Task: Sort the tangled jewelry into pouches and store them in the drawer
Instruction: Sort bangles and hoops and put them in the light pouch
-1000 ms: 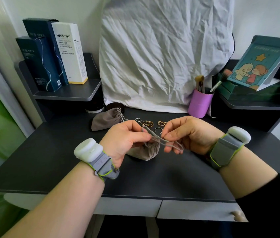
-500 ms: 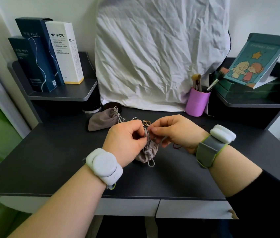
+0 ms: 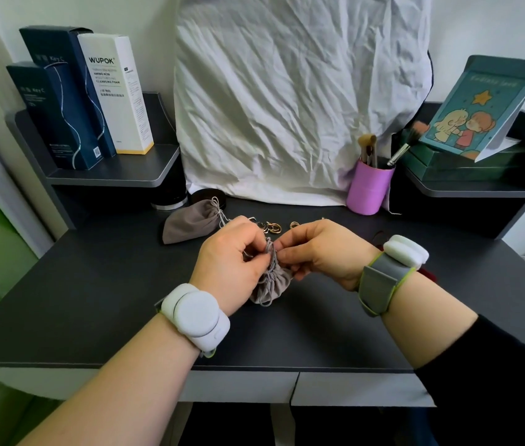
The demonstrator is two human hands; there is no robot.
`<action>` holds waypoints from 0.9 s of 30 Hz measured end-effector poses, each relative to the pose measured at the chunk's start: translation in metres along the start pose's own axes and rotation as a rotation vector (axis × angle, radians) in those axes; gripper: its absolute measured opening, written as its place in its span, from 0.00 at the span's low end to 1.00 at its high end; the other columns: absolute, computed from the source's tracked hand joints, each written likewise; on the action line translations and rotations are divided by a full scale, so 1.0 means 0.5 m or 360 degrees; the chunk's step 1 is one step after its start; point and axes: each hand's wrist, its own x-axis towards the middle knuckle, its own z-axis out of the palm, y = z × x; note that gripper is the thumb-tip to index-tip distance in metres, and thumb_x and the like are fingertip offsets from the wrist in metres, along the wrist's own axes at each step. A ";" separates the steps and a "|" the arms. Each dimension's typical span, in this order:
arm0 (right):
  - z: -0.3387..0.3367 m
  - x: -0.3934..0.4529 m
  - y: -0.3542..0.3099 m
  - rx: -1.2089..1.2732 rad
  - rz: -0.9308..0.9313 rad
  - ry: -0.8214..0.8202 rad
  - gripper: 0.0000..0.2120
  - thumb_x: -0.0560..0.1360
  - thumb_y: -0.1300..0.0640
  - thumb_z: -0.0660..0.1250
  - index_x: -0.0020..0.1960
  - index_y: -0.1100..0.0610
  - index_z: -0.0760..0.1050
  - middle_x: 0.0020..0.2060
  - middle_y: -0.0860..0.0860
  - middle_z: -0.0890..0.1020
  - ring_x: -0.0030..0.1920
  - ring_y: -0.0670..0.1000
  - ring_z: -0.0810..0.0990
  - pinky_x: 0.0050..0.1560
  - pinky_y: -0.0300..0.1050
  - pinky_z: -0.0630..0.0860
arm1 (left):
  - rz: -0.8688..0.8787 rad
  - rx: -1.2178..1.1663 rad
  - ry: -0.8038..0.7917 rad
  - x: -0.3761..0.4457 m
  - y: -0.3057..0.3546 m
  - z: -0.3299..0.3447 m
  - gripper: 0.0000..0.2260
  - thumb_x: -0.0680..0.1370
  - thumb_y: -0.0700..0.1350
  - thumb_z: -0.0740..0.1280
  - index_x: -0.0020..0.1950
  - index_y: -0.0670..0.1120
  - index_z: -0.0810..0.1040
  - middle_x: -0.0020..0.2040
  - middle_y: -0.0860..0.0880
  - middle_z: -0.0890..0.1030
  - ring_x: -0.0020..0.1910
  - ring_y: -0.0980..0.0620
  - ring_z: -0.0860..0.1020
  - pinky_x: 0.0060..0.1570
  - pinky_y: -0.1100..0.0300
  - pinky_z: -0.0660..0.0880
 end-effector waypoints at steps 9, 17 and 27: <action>0.003 -0.003 0.000 -0.0079 0.0050 -0.0004 0.06 0.72 0.67 0.66 0.40 0.58 0.78 0.32 0.53 0.78 0.31 0.49 0.74 0.36 0.43 0.76 | -0.0449 -0.0347 -0.0033 -0.002 -0.001 -0.018 0.09 0.66 0.37 0.76 0.36 0.50 0.80 0.37 0.53 0.83 0.38 0.51 0.81 0.46 0.49 0.80; 0.002 0.003 0.008 0.0060 0.0107 0.0146 0.06 0.71 0.69 0.65 0.38 0.61 0.77 0.32 0.57 0.78 0.32 0.53 0.77 0.43 0.53 0.82 | -0.0638 -0.0649 -0.0118 -0.007 0.004 -0.045 0.07 0.60 0.38 0.76 0.31 0.47 0.82 0.35 0.47 0.84 0.38 0.47 0.82 0.45 0.47 0.79; 0.003 0.019 0.033 0.0145 0.0044 0.0354 0.07 0.70 0.68 0.67 0.35 0.61 0.77 0.28 0.52 0.77 0.29 0.52 0.80 0.40 0.52 0.83 | -0.0765 -0.0571 -0.0205 -0.012 0.000 -0.051 0.08 0.60 0.31 0.78 0.30 0.42 0.81 0.32 0.44 0.83 0.34 0.49 0.81 0.42 0.52 0.78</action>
